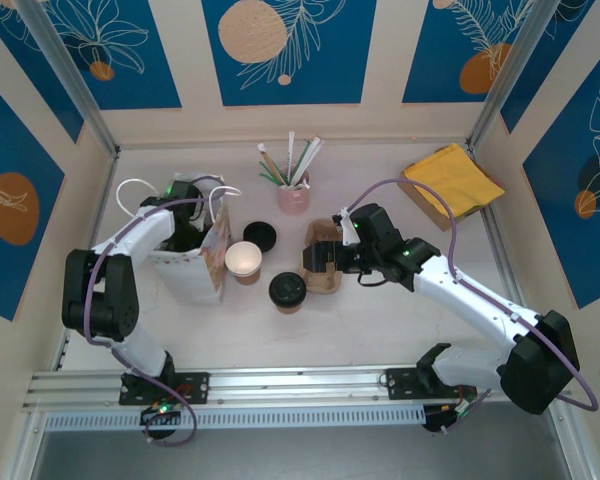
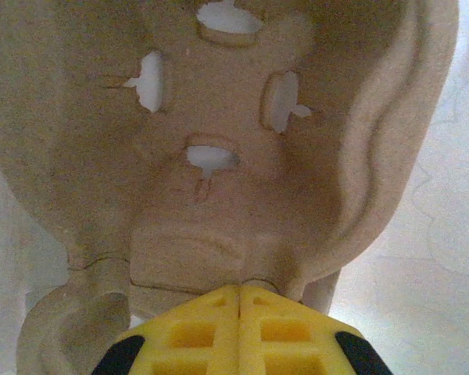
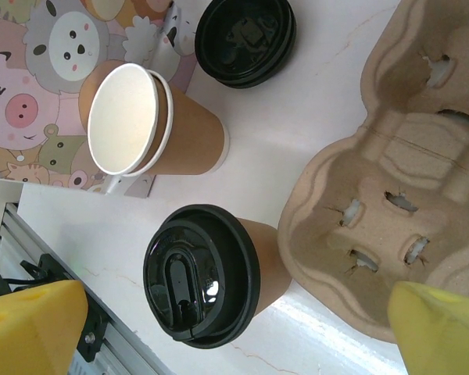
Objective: Pack the takeout coffee
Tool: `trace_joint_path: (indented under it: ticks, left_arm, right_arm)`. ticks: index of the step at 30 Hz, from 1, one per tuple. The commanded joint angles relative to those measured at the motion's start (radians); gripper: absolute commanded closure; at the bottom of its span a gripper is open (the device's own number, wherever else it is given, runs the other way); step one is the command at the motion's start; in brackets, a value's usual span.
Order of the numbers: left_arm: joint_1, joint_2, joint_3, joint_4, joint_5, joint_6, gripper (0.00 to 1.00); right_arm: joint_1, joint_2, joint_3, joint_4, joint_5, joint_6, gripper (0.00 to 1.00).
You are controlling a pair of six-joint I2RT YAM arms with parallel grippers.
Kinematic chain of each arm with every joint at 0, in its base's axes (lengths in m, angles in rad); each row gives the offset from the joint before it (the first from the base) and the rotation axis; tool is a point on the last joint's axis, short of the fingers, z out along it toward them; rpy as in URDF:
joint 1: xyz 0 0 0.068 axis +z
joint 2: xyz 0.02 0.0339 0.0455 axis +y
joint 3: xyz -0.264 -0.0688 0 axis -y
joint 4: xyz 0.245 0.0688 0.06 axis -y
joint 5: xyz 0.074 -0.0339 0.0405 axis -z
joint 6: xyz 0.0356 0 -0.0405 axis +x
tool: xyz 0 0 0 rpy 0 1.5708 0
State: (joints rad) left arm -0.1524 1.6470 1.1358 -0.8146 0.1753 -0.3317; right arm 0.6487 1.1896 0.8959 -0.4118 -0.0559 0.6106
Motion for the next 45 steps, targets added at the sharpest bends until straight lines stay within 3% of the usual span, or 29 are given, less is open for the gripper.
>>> trace_joint_path:
  ticks: [1, 45]
  left_arm:
    - [0.012, 0.033, -0.021, -0.001, -0.023, 0.01, 1.0]
    - [0.011, 0.072, -0.025, 0.015, -0.029, 0.02, 1.0]
  right_arm:
    - [0.006, 0.004, 0.028, -0.007, 0.003, -0.001, 0.01]
    - [0.017, 0.019, 0.037, -0.008, 0.011, 0.004, 0.01]
